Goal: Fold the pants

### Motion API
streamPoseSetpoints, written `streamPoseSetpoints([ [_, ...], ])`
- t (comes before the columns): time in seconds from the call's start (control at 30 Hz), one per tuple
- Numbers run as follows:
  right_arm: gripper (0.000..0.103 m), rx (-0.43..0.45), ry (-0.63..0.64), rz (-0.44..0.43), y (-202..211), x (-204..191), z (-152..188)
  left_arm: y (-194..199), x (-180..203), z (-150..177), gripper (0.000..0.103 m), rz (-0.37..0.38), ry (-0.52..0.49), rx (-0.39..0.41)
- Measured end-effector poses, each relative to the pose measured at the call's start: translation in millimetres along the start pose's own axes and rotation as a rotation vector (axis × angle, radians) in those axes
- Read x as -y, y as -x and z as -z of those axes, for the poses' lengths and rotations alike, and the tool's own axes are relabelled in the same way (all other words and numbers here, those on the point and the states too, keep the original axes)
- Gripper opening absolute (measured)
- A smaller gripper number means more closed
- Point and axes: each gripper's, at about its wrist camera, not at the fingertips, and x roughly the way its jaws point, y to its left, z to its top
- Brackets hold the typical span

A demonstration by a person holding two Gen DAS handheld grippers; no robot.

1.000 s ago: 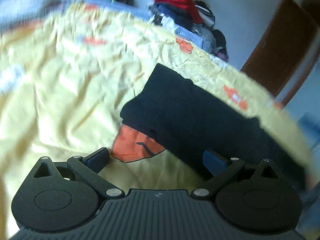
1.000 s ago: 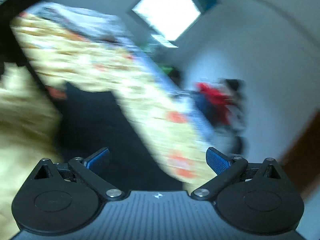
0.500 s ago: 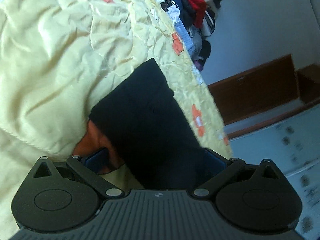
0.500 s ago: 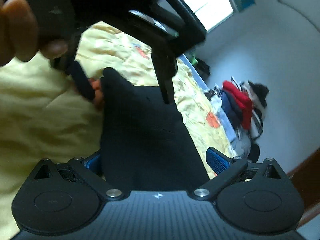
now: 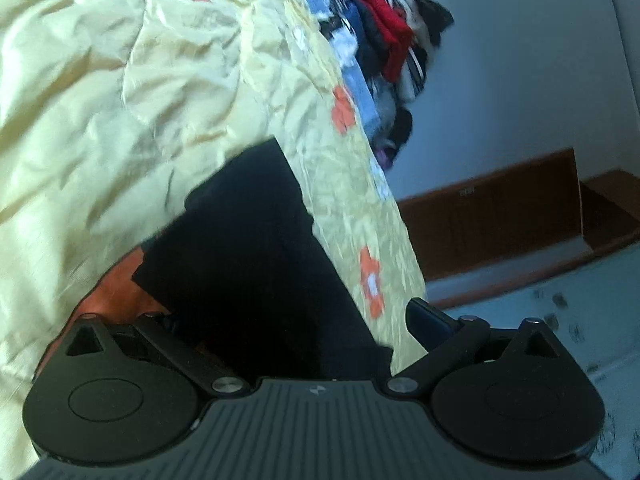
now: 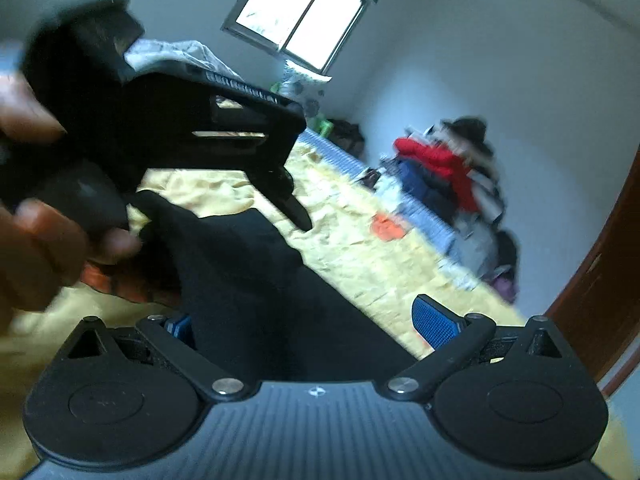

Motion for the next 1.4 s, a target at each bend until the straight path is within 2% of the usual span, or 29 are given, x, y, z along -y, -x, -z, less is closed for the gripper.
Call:
streamPoseSetpoints([
  [0.07, 0.101, 0.004, -0.036, -0.099, 12, 13, -1, -1, -1, -3, 0.096, 0.002, 0.012, 0.015],
  [0.13, 0.101, 0.067, -0.107, -0.183, 29, 35, -3, -4, -1, -6, 0.078, -0.029, -0.006, 0.010],
  [0.17, 0.101, 0.092, -0.170, -0.226, 36, 49, -4, -5, -2, -7, 0.073, -0.043, -0.013, 0.001],
  [0.2, 0.101, 0.107, -0.233, -0.248, 38, 62, -6, -6, -3, -7, 0.060, -0.052, -0.016, -0.005],
  [0.23, 0.101, 0.099, -0.281, -0.232, 36, 73, -7, -7, -4, -7, 0.045, -0.059, -0.018, -0.011],
  [0.3, 0.098, 0.030, -0.277, -0.151, 21, 82, -8, -9, -9, -6, 0.033, -0.084, -0.013, -0.015],
  [0.33, 0.091, -0.017, -0.241, -0.120, 8, 81, -7, -9, -10, -4, 0.025, -0.091, -0.020, -0.008],
  [0.4, 0.047, -0.091, -0.188, -0.118, -13, 74, -2, -7, -8, 0, 0.022, -0.110, -0.068, 0.022],
  [0.47, 0.036, -0.132, -0.180, -0.166, -31, 63, 2, -4, 7, 9, 0.020, -0.154, -0.164, 0.064],
  [0.53, 0.036, -0.150, -0.170, -0.207, -43, 51, 3, 1, 25, 21, 0.018, -0.184, -0.273, 0.103],
  [0.6, 0.036, -0.135, -0.166, -0.239, -53, 46, 0, 10, 49, 35, 0.018, -0.183, -0.391, 0.139],
  [0.67, 0.036, -0.085, -0.192, -0.269, -45, 48, -4, 18, 77, 55, 0.018, -0.178, -0.517, 0.170],
  [0.8, 0.036, 0.020, -0.219, -0.238, -19, 68, 0, 23, 121, 91, 0.018, -0.156, -0.689, 0.219],
  [1.03, 0.036, 0.128, -0.350, -0.136, 52, 134, 34, 8, 180, 161, 0.019, -0.032, -0.853, 0.156],
  [1.17, 0.036, 0.109, -0.435, -0.099, 81, 169, 66, -18, 204, 209, 0.020, -0.003, -0.940, 0.089],
  [1.4, 0.036, 0.045, -0.508, -0.026, 115, 207, 124, -63, 222, 270, 0.021, 0.013, -1.048, -0.007],
])
